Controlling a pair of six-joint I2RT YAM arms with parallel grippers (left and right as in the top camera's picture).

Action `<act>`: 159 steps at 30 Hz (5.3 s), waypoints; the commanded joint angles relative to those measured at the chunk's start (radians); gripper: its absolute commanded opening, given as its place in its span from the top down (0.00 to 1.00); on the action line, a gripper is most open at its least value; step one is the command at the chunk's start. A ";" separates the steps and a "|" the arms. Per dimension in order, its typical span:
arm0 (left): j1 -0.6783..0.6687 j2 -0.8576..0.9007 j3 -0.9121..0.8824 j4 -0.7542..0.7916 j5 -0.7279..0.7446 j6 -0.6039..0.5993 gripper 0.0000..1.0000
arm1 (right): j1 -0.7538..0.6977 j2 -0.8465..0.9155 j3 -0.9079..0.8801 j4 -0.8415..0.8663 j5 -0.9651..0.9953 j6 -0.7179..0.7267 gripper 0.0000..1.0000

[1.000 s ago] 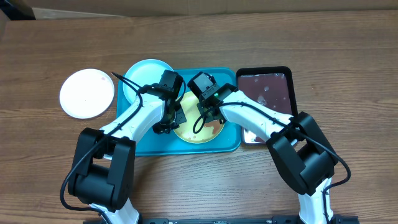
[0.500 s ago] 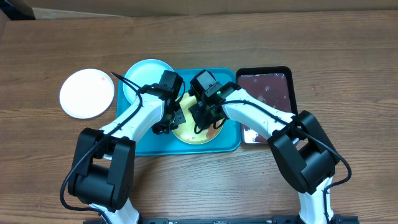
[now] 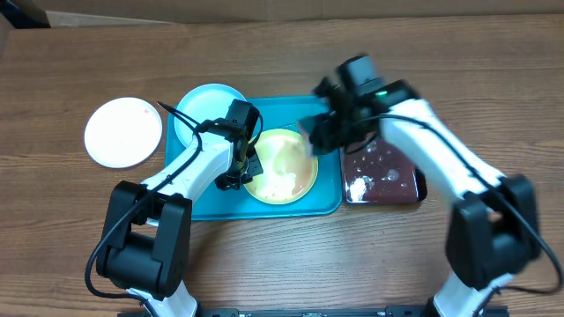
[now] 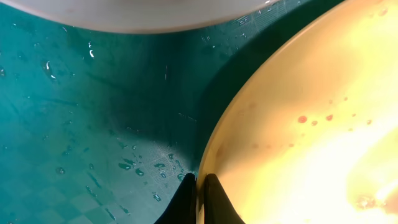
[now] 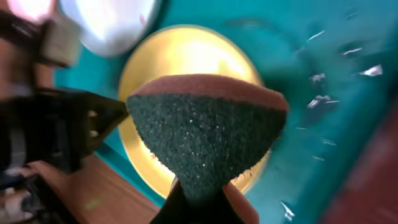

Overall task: Clean dirty plates on tray and stack at the side
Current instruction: 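Scrub the yellow plate with the sponge while left gripper holds its rim, then return the sponge to the black tray and raise the right gripper, then lift the yellow plate with the left gripper and swing it left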

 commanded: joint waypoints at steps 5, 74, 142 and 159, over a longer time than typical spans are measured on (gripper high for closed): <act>0.005 0.019 -0.002 0.005 -0.021 -0.003 0.96 | -0.016 -0.039 -0.003 0.058 -0.084 -0.021 0.96; 0.005 0.019 -0.002 0.005 -0.021 0.016 0.96 | 0.169 0.058 -0.386 0.821 0.306 0.083 0.96; 0.004 0.019 -0.002 0.011 -0.017 0.016 0.69 | -0.462 -0.123 -0.148 0.102 0.456 0.065 0.00; 0.016 0.013 0.029 -0.005 0.024 0.126 0.96 | -0.511 -0.123 -0.148 0.104 0.455 0.065 0.00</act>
